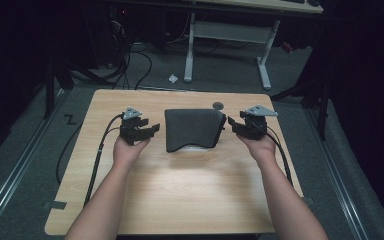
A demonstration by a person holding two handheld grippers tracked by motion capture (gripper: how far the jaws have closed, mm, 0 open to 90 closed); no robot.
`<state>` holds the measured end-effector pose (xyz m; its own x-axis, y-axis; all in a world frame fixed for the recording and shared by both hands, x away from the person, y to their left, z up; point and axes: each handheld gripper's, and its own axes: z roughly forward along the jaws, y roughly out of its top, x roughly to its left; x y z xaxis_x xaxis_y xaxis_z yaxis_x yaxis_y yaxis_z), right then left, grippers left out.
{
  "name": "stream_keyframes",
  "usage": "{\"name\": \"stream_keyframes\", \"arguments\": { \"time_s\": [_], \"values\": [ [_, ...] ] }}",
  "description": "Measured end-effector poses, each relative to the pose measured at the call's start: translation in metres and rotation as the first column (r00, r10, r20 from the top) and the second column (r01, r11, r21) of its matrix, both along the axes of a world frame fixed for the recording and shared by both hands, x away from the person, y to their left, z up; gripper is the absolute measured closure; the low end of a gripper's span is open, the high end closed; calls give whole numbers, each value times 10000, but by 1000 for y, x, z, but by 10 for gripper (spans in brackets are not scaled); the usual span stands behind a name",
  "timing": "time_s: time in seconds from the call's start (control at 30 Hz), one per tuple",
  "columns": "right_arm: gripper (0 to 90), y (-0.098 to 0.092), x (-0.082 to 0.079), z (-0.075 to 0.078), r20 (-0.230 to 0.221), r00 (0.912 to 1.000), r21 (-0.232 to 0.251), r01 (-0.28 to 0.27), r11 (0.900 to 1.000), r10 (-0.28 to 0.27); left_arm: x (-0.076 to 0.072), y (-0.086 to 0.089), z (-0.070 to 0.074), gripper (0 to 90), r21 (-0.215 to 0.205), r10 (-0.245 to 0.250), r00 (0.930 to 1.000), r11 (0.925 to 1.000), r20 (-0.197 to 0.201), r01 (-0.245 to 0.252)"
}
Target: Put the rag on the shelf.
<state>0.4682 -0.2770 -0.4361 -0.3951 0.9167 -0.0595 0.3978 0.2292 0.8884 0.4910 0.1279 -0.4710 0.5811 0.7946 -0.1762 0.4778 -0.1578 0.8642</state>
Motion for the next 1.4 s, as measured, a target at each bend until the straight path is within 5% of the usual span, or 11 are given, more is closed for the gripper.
{"name": "stream_keyframes", "arguments": {
  "time_s": [0.37,0.43,0.6,0.67,0.9,1.07,1.13,1.23,1.27,1.33,1.4],
  "values": [
    [438,5,-41,0,280,9996,-462,-83,9989,95,-46,17,8,341,-388,-556,9978,9976,362,569],
    [441,8,-52,-1,545,9984,-629,-93,9980,128,-59,18,9,329,-444,-746,9964,9961,394,763],
    [427,15,-76,-3,245,9989,-1020,-376,9941,403,-94,17,12,317,-393,-1215,9907,9915,605,1239],
    [432,17,-89,-6,652,9967,-966,-429,9944,494,-105,17,11,308,-383,-1453,9877,9883,582,1477],
    [402,37,-128,-23,281,9940,-910,-1028,9905,1058,-141,17,-21,306,-426,-1817,9833,9825,-36,1814],
    [389,59,-145,-49,-448,9856,-1163,-1671,9791,1629,-163,5,-56,290,718,-2128,9727,9729,-931,2197],
    [390,65,-155,-66,-628,9829,-1257,-1800,9756,1733,-170,-3,-58,290,969,-2352,9663,9646,-1045,2452],
    [402,67,-164,-84,-901,9765,-1645,-2087,9641,1960,-173,-10,-55,294,1296,-2415,9681,9599,-675,2485],
    [422,66,-163,-83,-674,9780,-1686,-2062,9639,1975,-171,-10,-55,293,1381,-2360,9695,9601,-657,2430],
    [423,60,-158,-82,-623,9807,-1331,-1921,9723,1852,-166,-9,-58,293,1337,-2205,9716,9638,-860,2306],
    [422,55,-152,-85,-1046,9798,-918,-1801,9793,1704,-165,-6,-58,295,956,-2251,9682,9671,-1087,2356]
  ]
}}
